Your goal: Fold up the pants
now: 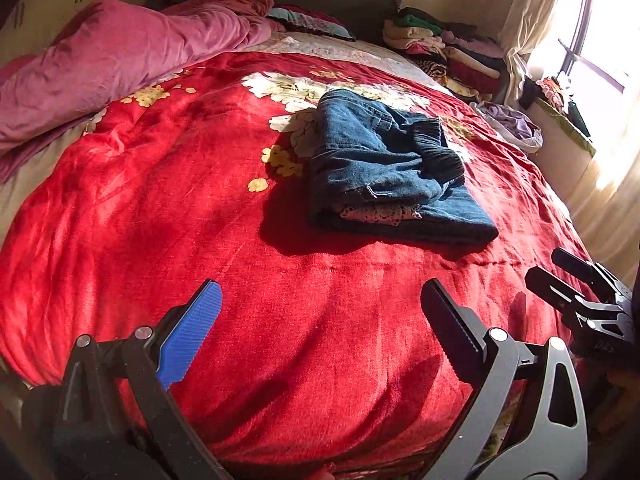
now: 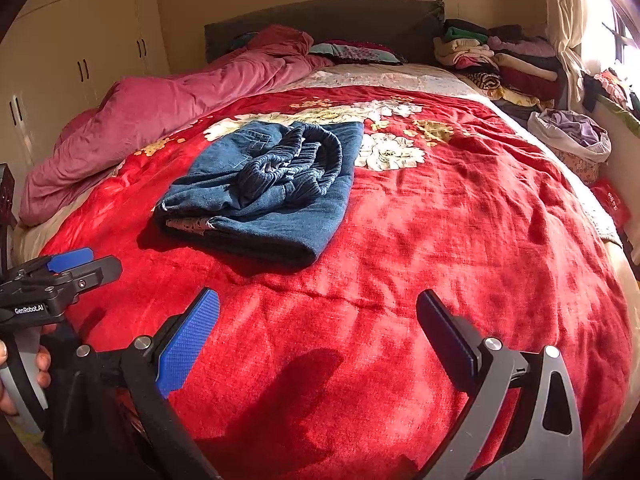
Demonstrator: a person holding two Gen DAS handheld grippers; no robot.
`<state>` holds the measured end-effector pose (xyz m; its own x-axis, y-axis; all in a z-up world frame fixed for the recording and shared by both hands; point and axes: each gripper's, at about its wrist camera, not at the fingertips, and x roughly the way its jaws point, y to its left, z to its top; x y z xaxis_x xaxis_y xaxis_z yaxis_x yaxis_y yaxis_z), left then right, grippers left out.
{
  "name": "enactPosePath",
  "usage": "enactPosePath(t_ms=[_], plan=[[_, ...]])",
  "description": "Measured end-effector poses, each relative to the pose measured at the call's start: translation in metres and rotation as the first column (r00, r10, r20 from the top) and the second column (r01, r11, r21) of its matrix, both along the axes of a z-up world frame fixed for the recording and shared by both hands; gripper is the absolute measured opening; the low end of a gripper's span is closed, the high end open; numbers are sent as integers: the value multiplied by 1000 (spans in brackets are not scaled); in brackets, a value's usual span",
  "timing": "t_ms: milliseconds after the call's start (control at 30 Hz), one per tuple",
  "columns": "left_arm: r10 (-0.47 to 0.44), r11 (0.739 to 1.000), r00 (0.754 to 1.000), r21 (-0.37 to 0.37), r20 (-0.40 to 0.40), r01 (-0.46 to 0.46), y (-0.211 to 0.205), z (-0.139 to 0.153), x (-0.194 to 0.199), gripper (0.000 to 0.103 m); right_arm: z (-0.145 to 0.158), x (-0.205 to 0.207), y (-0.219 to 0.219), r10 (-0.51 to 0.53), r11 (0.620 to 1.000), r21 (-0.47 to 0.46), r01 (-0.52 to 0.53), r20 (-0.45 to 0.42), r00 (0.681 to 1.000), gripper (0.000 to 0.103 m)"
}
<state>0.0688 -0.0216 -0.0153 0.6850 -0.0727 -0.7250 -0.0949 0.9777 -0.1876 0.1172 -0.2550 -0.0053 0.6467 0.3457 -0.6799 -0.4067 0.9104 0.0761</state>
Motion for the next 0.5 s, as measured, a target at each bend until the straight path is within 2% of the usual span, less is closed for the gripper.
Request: enactPosePath(t_ms=[500], plan=[[9,1000,1000,7,-2,-9,1,3,-1,94,2,-3,0,5,1000,3,-5,8,1000,98]])
